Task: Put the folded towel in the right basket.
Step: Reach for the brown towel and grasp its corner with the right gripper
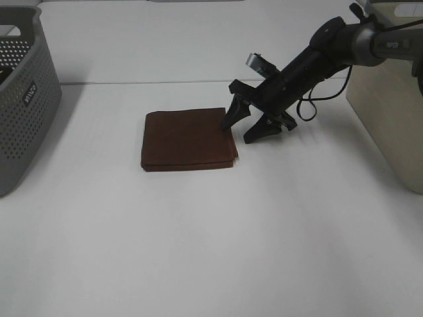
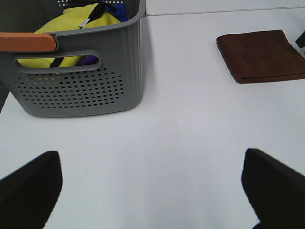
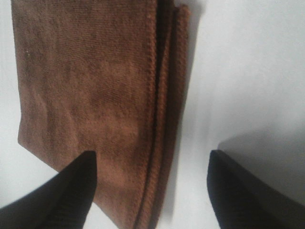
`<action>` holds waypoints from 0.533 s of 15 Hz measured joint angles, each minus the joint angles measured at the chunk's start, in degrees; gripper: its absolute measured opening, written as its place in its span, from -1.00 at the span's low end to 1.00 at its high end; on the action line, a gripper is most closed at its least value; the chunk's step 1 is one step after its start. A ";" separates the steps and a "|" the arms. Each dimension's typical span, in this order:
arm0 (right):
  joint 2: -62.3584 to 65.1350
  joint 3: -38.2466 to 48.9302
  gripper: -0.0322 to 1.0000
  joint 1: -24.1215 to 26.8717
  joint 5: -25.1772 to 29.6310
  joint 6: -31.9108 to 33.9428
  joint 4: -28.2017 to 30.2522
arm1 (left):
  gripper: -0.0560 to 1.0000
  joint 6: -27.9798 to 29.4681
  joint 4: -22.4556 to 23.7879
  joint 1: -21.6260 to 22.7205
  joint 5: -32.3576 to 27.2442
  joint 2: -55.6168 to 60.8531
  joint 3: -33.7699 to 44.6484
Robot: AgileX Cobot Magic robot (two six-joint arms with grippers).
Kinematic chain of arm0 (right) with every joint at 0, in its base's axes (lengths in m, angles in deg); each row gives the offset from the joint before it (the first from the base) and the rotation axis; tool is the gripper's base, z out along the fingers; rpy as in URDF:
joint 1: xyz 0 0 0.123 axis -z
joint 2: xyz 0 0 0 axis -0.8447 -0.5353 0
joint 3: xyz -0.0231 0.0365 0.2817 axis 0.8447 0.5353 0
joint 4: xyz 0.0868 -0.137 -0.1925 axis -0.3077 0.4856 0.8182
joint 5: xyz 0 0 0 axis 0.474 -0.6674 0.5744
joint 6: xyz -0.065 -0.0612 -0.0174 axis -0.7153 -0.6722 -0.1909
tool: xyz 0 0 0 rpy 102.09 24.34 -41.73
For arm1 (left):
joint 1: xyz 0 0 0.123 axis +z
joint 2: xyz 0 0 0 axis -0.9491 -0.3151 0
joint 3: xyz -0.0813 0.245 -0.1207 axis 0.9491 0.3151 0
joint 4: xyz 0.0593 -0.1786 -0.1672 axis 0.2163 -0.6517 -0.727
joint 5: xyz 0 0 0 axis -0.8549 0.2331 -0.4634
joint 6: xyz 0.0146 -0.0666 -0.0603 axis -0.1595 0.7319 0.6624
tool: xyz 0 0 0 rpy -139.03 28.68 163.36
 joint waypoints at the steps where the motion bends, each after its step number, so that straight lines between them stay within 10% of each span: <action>1: -0.34 -0.06 0.30 -0.69 -1.09 0.00 -0.63 | 0.94 0.00 0.00 0.00 0.00 0.00 0.00; 4: -1.60 -0.57 0.22 -2.41 -2.81 0.00 -3.55 | 0.94 0.00 0.00 0.00 0.00 0.00 0.00; 8: -2.75 -0.63 -0.57 -3.90 -4.58 0.00 -4.30 | 0.94 0.00 0.00 0.00 0.00 0.00 0.00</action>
